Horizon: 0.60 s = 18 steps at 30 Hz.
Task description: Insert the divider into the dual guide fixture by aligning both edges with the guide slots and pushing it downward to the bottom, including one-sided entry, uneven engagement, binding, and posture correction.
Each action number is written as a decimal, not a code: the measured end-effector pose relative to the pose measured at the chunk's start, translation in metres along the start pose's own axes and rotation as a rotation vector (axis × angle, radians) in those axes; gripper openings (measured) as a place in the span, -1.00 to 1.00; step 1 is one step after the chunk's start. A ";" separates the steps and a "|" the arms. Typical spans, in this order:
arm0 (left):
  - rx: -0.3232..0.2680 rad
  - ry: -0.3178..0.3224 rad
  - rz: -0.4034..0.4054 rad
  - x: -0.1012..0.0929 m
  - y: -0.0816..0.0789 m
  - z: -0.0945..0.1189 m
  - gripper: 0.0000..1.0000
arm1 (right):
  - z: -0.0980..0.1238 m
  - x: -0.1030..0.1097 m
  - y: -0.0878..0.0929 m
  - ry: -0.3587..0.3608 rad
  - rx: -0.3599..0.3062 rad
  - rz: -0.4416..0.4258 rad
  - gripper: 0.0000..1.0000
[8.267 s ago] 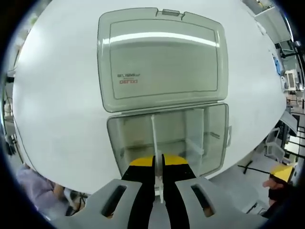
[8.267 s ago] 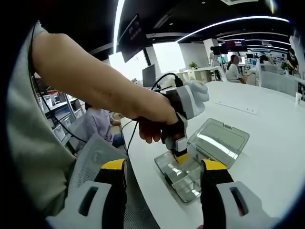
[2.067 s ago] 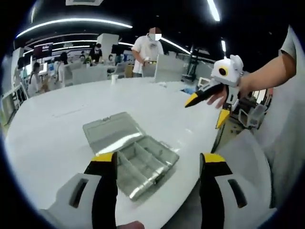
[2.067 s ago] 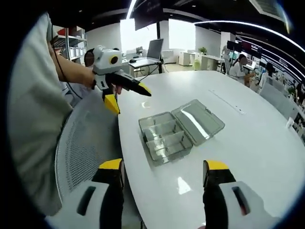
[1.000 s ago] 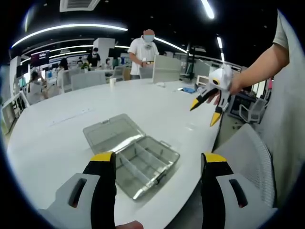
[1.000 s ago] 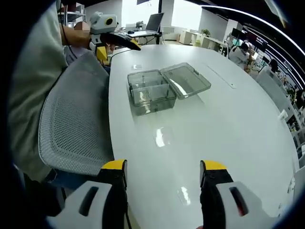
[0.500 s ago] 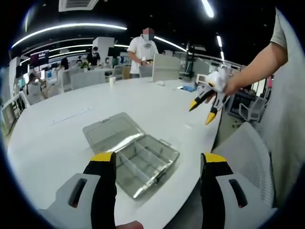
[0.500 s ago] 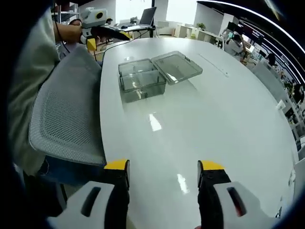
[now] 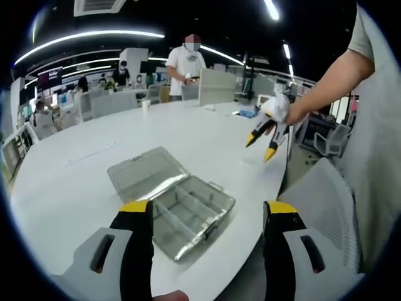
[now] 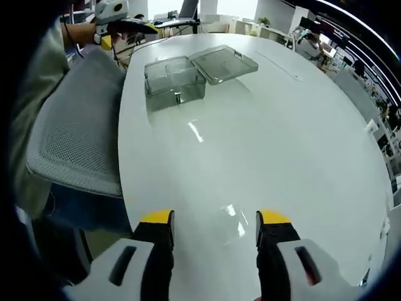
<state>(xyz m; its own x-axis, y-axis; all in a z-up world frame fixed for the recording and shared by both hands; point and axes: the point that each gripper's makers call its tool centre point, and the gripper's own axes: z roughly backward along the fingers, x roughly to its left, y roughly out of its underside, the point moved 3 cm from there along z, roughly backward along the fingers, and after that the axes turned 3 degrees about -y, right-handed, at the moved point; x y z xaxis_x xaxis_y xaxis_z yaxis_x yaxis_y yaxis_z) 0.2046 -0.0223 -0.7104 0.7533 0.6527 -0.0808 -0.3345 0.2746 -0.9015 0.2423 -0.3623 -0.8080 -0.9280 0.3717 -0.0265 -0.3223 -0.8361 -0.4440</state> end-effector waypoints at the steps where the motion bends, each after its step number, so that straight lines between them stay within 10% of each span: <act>1: -0.001 0.000 0.000 0.000 0.000 0.000 0.39 | -0.001 0.000 0.001 -0.001 0.007 0.005 -0.04; 18: 0.009 0.011 -0.008 -0.003 0.000 -0.004 0.39 | -0.018 -0.009 0.011 -0.057 0.114 0.119 -0.13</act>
<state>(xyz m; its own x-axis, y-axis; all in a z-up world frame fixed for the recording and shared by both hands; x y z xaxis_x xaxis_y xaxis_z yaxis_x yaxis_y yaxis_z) 0.2046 -0.0275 -0.7117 0.7621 0.6427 -0.0780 -0.3336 0.2866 -0.8981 0.2508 -0.3677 -0.8292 -0.9690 0.2464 -0.0205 -0.2254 -0.9143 -0.3365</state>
